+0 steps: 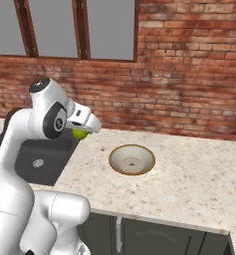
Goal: Pick the potatos from the cabinet and place them in one bowl. Pick the pear from the sink and place it in the other bowl.
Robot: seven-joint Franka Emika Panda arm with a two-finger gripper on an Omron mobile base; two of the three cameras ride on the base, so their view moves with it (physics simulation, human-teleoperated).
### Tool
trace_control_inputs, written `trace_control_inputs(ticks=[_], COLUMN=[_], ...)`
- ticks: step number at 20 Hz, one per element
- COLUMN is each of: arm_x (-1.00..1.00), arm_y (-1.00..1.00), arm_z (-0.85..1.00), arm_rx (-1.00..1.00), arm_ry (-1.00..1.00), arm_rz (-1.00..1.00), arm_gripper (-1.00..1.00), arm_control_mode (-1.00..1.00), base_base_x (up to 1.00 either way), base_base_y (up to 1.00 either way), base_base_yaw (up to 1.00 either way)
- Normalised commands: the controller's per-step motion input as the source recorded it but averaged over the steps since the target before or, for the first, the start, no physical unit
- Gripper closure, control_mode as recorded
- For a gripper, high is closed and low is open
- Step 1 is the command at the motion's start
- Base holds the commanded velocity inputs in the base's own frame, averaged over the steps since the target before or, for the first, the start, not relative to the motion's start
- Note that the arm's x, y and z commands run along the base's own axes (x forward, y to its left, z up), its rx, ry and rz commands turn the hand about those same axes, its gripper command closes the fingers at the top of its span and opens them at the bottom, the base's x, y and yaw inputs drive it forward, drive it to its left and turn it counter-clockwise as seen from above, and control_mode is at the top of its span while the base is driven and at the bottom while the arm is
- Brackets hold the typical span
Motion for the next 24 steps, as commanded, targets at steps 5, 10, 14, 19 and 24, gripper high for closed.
trace_control_inputs(ticks=[5, 10, 14, 19, 24], arm_x=[0.31, 0.36, 0.53, 0.64, 0.58], arm_y=[-0.86, -0.47, -0.21, -0.17, -0.37], arm_z=[-0.39, -0.52, -0.6, -0.61, -0.47], arm_rx=[0.03, 0.01, -0.02, -0.05, -0.08], arm_ry=[-0.01, -0.01, 0.0, 0.01, 0.06], arm_rz=[0.07, 0.17, 0.15, 0.14, 0.07], arm_gripper=[1.0, 1.0, 1.0, 1.0, 1.0], arm_control_mode=[-1.0, -1.0, -1.0, -1.0, -1.0], base_base_x=[0.0, 0.0, 0.0, 0.0, 0.0], base_base_y=[0.0, 0.0, 0.0, 0.0, 0.0], base_base_yaw=[0.0, 0.0, 0.0, 0.0, 0.0])
